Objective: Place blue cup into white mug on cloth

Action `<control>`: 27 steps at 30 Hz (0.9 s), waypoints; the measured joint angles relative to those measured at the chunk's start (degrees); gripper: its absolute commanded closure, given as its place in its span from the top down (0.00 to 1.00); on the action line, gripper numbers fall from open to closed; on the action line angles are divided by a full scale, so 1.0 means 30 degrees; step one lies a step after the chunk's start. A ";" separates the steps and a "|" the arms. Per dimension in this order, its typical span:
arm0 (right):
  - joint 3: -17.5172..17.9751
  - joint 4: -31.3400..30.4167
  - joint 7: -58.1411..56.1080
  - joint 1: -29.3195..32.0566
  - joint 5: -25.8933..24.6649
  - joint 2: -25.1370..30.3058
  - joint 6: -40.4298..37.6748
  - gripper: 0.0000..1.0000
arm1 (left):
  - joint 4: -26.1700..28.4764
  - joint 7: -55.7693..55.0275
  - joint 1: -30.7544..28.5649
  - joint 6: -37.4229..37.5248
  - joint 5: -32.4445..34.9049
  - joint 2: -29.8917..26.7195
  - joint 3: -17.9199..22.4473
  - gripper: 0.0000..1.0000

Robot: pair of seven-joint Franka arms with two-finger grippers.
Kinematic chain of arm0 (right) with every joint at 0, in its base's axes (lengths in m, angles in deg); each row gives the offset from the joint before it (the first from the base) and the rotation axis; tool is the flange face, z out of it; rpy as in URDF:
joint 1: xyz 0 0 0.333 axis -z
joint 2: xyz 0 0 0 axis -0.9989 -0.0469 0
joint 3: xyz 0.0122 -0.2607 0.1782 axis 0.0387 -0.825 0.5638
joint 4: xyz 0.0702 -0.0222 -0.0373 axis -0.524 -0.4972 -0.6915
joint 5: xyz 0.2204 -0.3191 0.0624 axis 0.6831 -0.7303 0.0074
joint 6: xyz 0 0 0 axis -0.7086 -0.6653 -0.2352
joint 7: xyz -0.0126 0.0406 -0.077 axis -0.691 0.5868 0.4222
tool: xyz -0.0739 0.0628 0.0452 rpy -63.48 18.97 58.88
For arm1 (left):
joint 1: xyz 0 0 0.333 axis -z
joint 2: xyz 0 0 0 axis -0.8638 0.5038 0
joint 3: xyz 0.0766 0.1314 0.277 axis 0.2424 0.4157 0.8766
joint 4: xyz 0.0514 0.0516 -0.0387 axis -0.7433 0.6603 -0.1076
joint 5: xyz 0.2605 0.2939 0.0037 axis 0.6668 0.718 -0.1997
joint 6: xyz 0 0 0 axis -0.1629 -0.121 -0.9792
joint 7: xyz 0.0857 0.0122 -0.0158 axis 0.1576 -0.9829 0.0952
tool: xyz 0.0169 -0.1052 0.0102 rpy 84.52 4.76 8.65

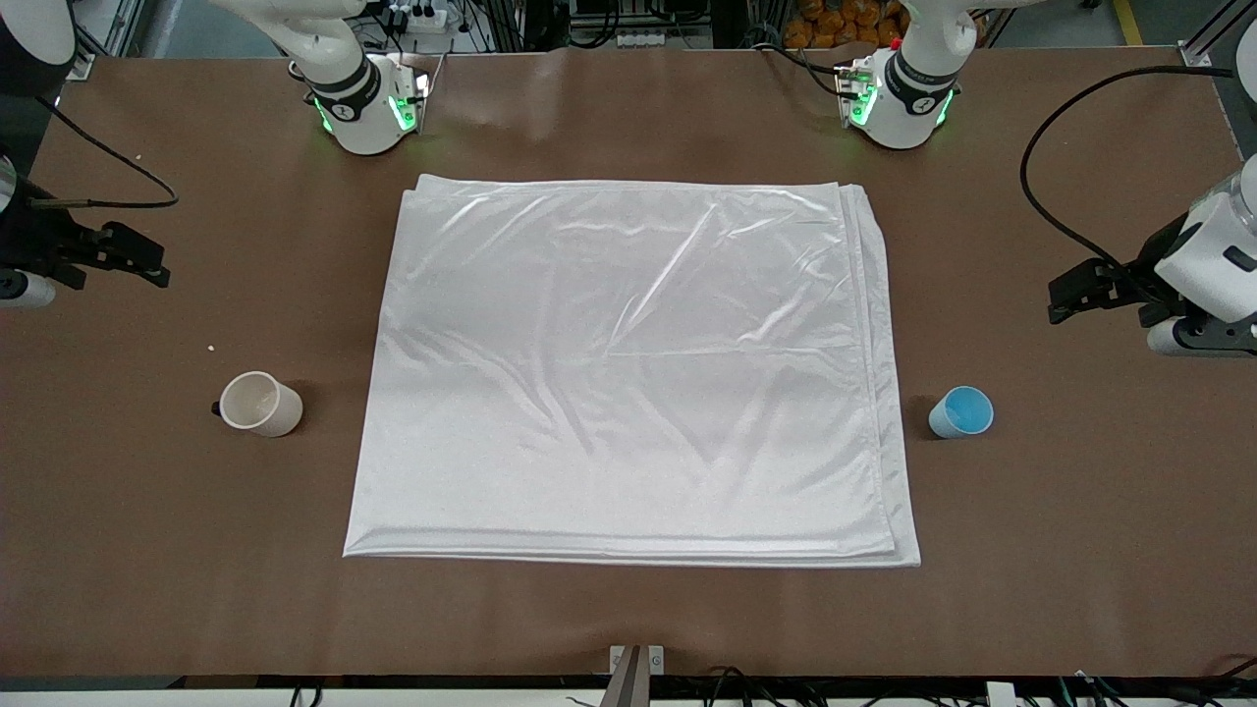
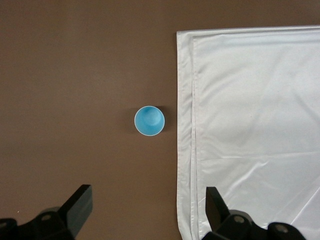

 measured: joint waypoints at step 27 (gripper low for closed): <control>-0.0006 -0.0105 -0.0001 0.0022 0.0000 0.0008 0.0150 1.00 | 0.0748 -0.0056 -0.0265 -0.1170 -0.0598 0.0531 0.0210 1.00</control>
